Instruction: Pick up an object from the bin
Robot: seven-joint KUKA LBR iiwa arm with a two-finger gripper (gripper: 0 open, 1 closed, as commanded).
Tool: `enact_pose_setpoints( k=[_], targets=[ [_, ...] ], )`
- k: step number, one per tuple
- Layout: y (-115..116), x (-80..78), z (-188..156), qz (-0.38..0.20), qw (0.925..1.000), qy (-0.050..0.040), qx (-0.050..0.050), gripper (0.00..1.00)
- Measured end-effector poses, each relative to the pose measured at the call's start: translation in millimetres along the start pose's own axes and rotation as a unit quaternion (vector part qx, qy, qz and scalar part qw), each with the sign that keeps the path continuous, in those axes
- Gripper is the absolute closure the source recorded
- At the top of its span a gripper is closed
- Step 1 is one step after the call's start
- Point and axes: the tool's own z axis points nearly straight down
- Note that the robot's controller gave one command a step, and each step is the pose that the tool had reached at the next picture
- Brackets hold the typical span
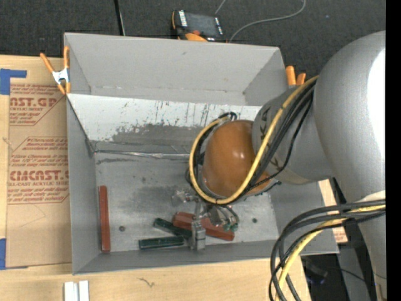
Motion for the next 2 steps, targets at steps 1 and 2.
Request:
enact_pose_setpoints(
  k=[1,2],
  targets=[
    [33.8,2.1,-1.4,0.015,0.9999,-0.0049,0.0,0.0],
    [32.8,4.0,-0.7,0.016,0.9999,-0.0012,0.0,1.0]
  ],
)
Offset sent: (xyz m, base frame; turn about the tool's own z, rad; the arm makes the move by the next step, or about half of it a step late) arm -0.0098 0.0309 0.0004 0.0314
